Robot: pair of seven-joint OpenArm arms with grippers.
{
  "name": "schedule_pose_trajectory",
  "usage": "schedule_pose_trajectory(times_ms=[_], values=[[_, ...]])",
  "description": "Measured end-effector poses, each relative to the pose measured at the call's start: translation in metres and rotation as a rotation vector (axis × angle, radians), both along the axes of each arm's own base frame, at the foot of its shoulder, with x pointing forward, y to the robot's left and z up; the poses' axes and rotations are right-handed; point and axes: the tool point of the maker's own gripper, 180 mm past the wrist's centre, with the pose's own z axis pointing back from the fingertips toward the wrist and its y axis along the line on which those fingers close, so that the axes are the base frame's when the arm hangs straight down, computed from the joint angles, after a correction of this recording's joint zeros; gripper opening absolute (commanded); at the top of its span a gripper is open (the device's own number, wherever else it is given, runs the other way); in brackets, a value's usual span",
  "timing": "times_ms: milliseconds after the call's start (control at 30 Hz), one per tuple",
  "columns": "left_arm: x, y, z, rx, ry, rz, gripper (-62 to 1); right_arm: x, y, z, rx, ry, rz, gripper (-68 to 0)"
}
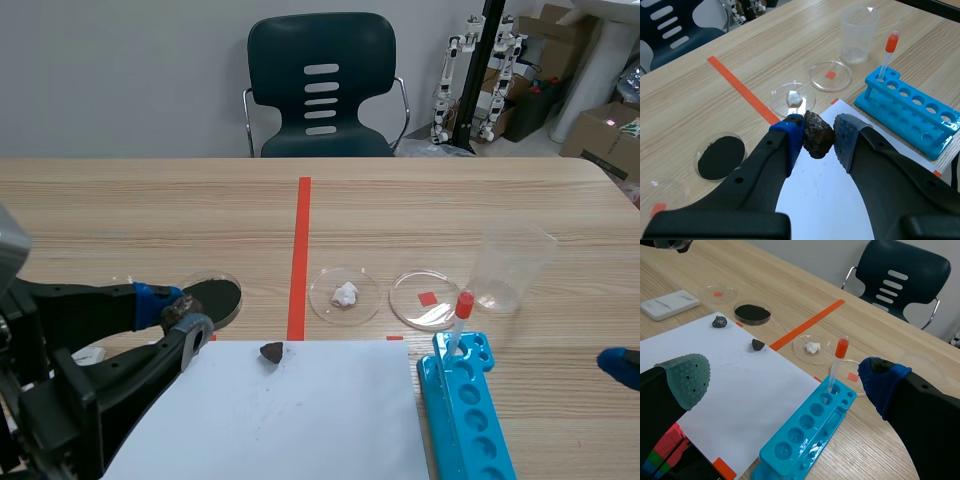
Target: Put the right mineral back
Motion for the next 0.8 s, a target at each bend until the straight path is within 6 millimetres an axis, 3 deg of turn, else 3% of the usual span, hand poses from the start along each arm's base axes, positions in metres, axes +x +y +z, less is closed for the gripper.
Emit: schedule_pose_trajectory(times_ms=[533, 633, 800], values=[[0.000, 0.002, -0.004, 0.020, 0.014, 0.007, -55.6, 0.000, 0.000, 0.000, 0.000, 0.000, 0.000, -5.4], [0.005, 0.002, -0.002, 0.028, -0.003, 0.009, -55.6, 0.000, 0.000, 0.000, 0.000, 0.000, 0.000, -5.4], [0.022, -0.001, -0.018, 0.149, 0.045, -0.012, -55.6, 0.000, 0.000, 0.000, 0.000, 0.000, 0.000, -5.4]])
